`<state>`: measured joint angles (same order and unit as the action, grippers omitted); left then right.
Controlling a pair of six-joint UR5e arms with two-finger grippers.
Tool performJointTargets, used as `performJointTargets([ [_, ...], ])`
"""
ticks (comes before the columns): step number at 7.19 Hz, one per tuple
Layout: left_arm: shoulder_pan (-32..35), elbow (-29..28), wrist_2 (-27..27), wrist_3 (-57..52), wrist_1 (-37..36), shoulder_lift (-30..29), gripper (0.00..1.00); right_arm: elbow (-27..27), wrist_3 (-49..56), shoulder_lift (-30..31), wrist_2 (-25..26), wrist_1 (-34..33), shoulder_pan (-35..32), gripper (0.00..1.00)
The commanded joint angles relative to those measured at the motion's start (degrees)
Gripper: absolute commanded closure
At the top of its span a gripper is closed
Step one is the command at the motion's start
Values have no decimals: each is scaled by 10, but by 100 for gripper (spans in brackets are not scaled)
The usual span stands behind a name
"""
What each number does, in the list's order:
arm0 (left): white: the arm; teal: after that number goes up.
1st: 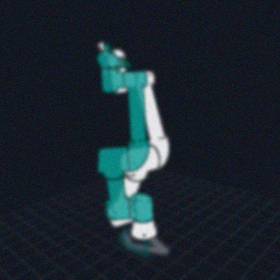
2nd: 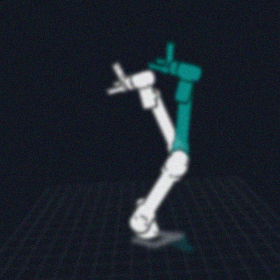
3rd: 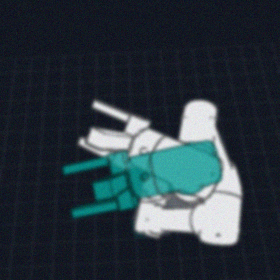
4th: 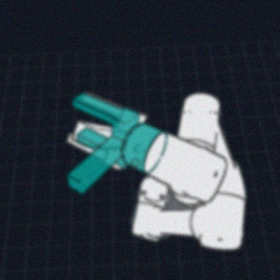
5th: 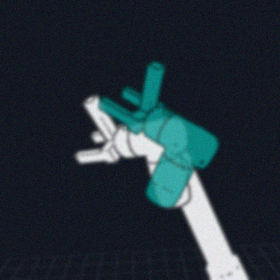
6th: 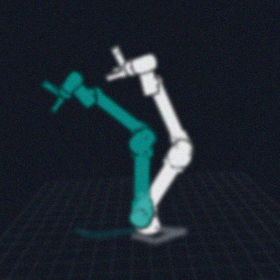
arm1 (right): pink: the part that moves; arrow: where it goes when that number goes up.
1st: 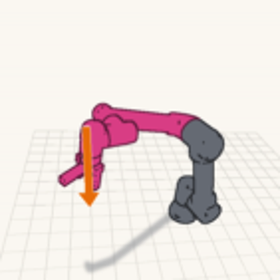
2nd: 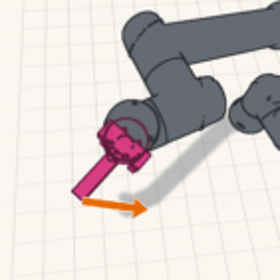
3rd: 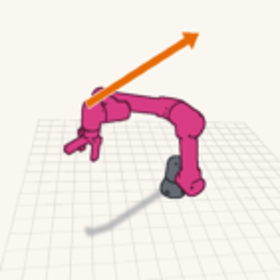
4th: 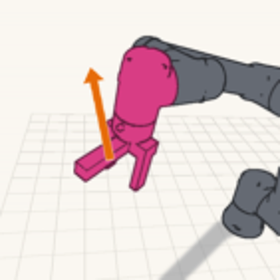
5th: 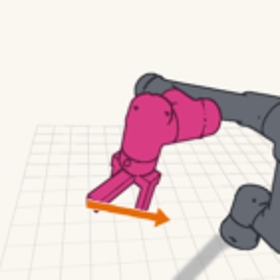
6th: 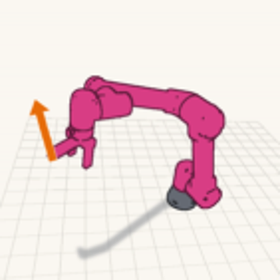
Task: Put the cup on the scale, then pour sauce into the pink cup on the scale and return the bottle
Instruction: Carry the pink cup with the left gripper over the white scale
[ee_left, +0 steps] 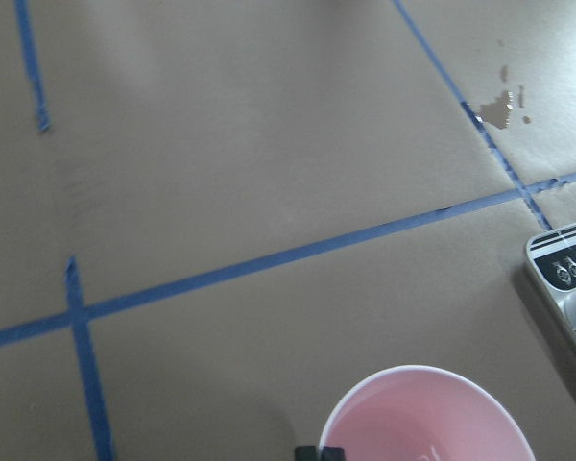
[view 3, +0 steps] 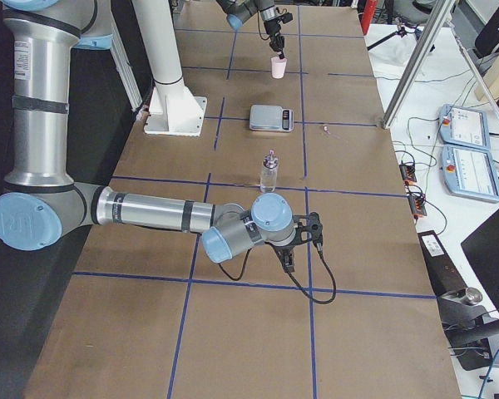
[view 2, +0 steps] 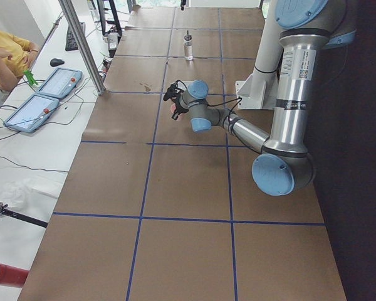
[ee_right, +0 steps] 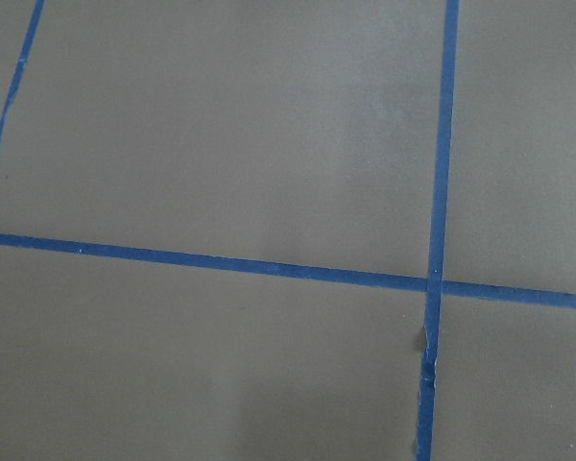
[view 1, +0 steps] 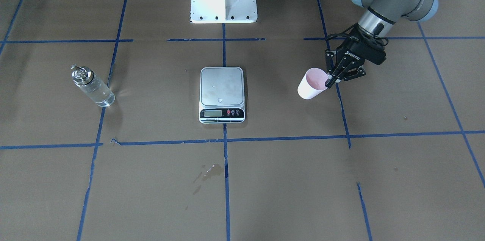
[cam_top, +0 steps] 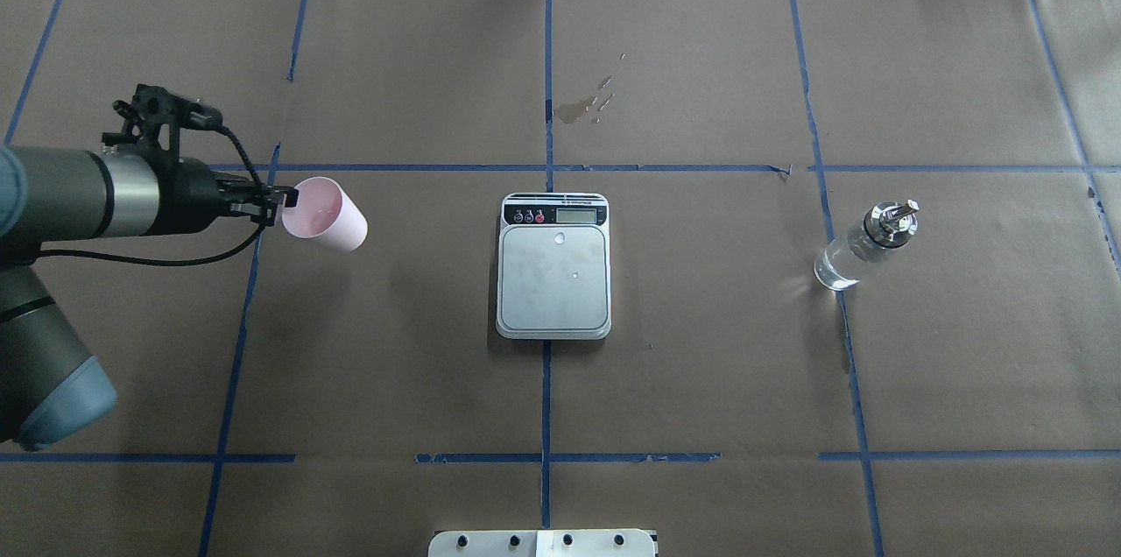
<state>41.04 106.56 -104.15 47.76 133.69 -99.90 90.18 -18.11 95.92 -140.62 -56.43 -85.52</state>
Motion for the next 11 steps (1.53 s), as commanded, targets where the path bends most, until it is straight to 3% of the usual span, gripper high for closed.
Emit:
performJointTargets([
  [1, -34, 4, 42, 11, -154, -113, 100, 0, 0, 4, 0, 1, 0, 0],
  [4, -119, -9, 90, 120, -349, -272, 100, 2, 0, 8, 0, 1, 0, 0],
  [7, -157, -54, 127, 151, -358, -306, 100, 2, 1, 8, 0, 1, 0, 0],
  [11, -157, -54, 140, 151, -359, -304, 100, 4, 2, 9, 0, 1, 0, 0],
])
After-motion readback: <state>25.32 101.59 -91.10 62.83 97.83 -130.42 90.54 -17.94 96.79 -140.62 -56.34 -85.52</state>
